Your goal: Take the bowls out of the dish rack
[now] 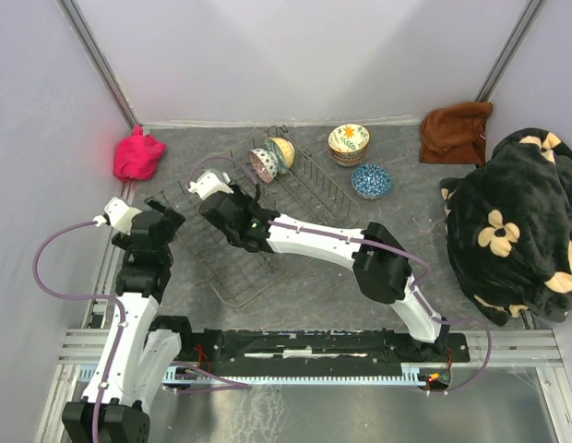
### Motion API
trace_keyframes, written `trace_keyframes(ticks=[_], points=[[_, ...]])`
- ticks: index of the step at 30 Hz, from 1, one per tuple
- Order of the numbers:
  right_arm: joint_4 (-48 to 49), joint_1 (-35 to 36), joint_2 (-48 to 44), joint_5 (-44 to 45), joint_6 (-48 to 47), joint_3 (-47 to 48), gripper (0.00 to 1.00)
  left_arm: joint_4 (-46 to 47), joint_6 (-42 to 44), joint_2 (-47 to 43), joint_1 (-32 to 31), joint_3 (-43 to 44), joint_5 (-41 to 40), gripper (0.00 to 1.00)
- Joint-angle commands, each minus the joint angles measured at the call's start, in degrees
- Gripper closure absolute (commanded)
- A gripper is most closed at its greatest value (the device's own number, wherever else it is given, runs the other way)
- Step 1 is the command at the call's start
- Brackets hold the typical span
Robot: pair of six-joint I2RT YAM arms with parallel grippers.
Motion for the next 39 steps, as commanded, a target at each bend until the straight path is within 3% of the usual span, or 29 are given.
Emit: trace_keyframes(ticks=[1,11,25,39], points=[[0.5,-2.8,-1.2,3.3,0.7,3.4,0.38,0.7,-1.5,-1.2,0.0,1.7,-1.1,0.01],[0.6,-5.9,-3.3,-2.2,-0.2,2.4,0.38,1.2,-1.5,-1.0,0.0,2.0,-0.6,0.01],[0.1,-0.2,-1.6,-1.4,-0.5,3.7,0.38,-4.3,-5.3,-2.9,0.0,1.5,-10.9,0.01],[-2.8,1.0,4.7,1.2,-0.7,9.4,0.38,-11.1,-10.3,-7.6,0.0,1.3,-21.1,0.01]])
